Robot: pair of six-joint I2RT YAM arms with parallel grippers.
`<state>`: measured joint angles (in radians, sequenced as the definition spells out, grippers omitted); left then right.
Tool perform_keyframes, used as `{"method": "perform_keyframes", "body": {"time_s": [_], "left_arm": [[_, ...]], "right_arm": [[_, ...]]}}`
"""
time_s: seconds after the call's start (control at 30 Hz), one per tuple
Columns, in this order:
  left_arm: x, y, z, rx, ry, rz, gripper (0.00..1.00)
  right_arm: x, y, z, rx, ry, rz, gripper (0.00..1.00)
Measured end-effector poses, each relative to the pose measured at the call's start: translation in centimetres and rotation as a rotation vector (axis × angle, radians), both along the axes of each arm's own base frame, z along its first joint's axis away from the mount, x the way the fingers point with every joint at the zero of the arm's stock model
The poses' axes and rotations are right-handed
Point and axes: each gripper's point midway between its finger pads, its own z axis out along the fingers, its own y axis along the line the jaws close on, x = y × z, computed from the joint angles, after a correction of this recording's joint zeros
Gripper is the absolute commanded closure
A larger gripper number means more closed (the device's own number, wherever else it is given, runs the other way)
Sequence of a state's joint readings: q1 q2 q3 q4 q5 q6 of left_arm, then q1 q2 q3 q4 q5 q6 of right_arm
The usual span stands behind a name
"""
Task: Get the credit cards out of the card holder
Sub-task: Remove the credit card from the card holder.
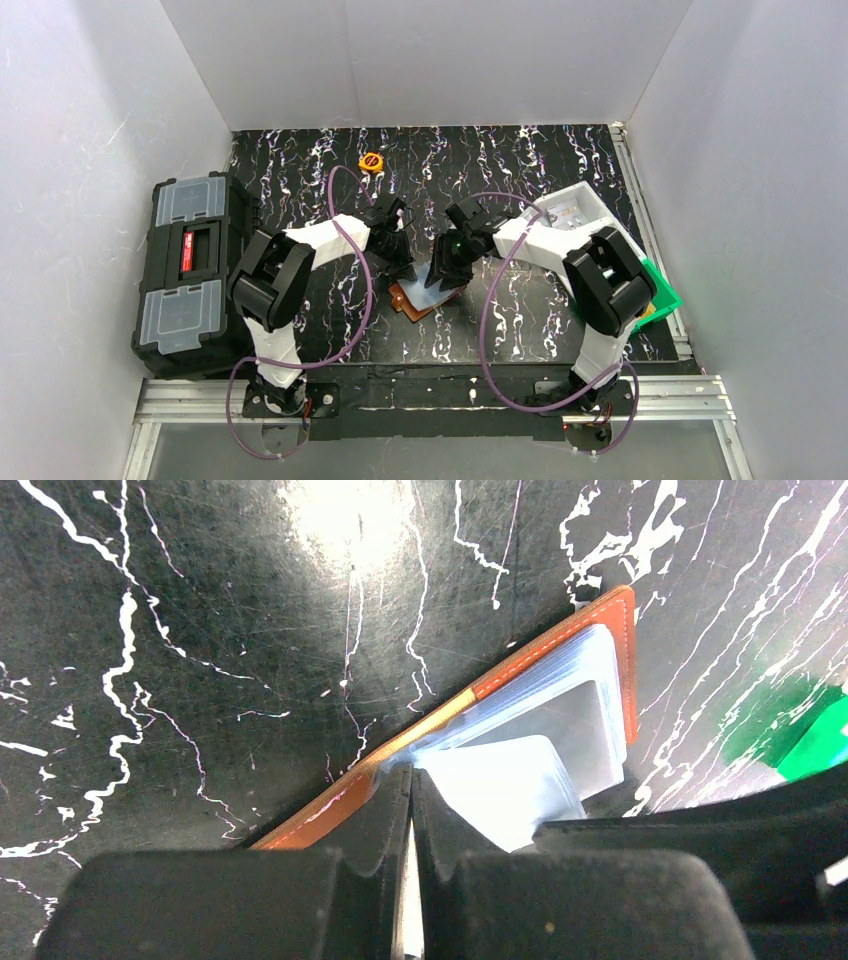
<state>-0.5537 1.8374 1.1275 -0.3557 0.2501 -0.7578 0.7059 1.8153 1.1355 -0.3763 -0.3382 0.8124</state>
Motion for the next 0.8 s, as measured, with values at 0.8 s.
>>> {"method": "perform_keyframes", "body": {"time_s": [0.8], "left_arm": [[0.0, -0.2, 0.0, -0.015, -0.006, -0.037, 1.0]], "right_arm": [[1.2, -1.7, 1.0, -0.024, -0.08, 0.074, 0.63]]}}
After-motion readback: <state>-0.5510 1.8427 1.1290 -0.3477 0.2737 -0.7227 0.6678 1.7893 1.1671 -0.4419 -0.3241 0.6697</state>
